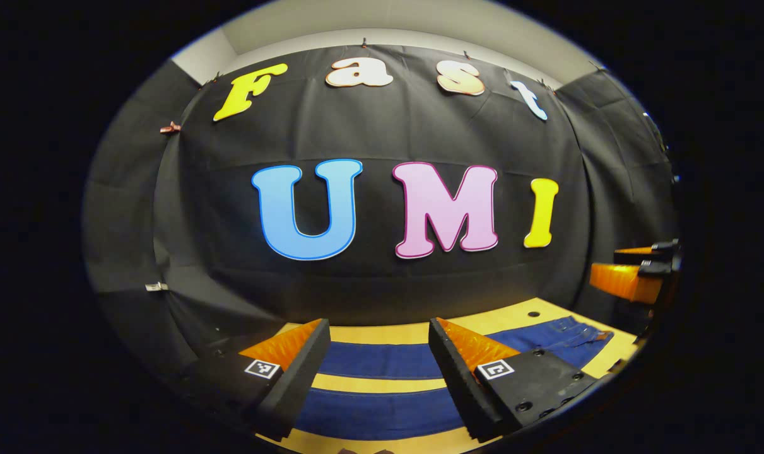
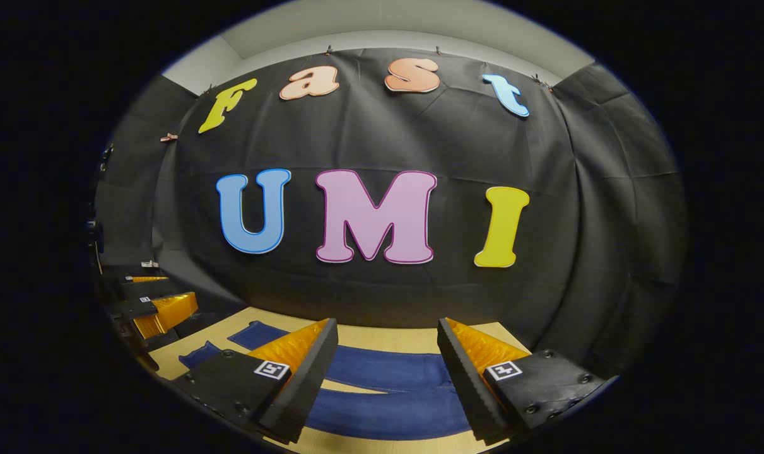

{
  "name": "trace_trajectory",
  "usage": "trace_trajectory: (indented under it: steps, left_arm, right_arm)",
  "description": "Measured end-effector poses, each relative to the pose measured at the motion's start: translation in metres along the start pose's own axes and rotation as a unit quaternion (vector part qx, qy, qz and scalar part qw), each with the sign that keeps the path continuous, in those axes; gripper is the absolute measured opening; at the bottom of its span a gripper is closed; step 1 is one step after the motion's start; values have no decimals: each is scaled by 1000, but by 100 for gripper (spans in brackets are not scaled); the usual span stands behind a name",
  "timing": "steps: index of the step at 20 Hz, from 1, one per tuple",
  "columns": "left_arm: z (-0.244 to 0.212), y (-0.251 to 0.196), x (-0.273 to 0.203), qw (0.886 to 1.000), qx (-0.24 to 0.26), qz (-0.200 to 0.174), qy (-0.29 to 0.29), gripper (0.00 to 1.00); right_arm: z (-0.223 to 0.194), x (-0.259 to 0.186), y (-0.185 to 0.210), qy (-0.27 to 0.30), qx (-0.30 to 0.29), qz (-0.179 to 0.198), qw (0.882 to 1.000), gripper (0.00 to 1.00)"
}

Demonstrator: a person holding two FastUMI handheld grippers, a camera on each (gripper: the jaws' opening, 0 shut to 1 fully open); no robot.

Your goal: Grasp the waist and the cuffs of the jeans and fold them to make the two legs overlap; first hold the waist and fold one-third of the jeans toward the cuffs, then hold the cuffs and fold the remaining one-third in the same direction to finish folding.

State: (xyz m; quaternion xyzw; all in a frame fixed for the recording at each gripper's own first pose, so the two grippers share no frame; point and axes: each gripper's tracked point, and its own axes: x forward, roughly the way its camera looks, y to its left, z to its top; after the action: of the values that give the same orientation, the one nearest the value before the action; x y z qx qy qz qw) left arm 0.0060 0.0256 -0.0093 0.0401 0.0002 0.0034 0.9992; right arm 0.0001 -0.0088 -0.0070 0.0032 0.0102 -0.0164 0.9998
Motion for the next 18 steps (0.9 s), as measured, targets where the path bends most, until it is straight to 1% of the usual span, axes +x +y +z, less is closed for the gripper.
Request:
trace_trajectory:
  steps: [1, 4, 6, 7, 8, 10, 11, 12, 13, 15, 18]
  left_arm:
    - [-5, 9, 1, 1000, 15, 5, 3, 99]
    - [-25, 43, 3, 998, 66, 15, 15, 99]
    - [-46, 66, 4, 993, 114, 15, 32, 98]
    - [-59, 78, 2, 988, 145, 13, 46, 98]
    - [-79, 92, -1, 980, 187, 3, 62, 99]
    - [-110, 111, -5, 964, 248, -17, 91, 99]
    - [-125, 123, -8, 954, 281, -24, 106, 99]
    - [-146, 134, -13, 940, 315, -42, 122, 98]
    - [-170, 139, -18, 928, 339, -67, 142, 98]
    - [-202, 150, -22, 906, 378, -94, 166, 98]
    - [-245, 170, -22, 882, 408, -123, 202, 98]
  right_arm:
    - [0, -1, -1, 0, -4, -2, 1000, 97]
    - [0, -4, 2, -1, -5, 0, 1000, 97]
    - [-6, -7, 5, 7, -5, 1, 1000, 97]
    - [-9, -9, 6, 12, -8, 3, 1000, 97]
    - [-12, -10, 9, 16, -12, 4, 1000, 97]
    - [-13, -11, 12, 19, -17, 4, 1000, 97]
    - [-17, -12, 11, 23, -26, -2, 999, 97]
    - [-24, -13, 13, 34, -44, -7, 998, 97]
    - [-26, -15, 17, 38, -52, -5, 998, 97]
    - [-28, -18, 25, 40, -60, 2, 997, 97]
    - [-33, -26, 31, 47, -65, 4, 997, 97]
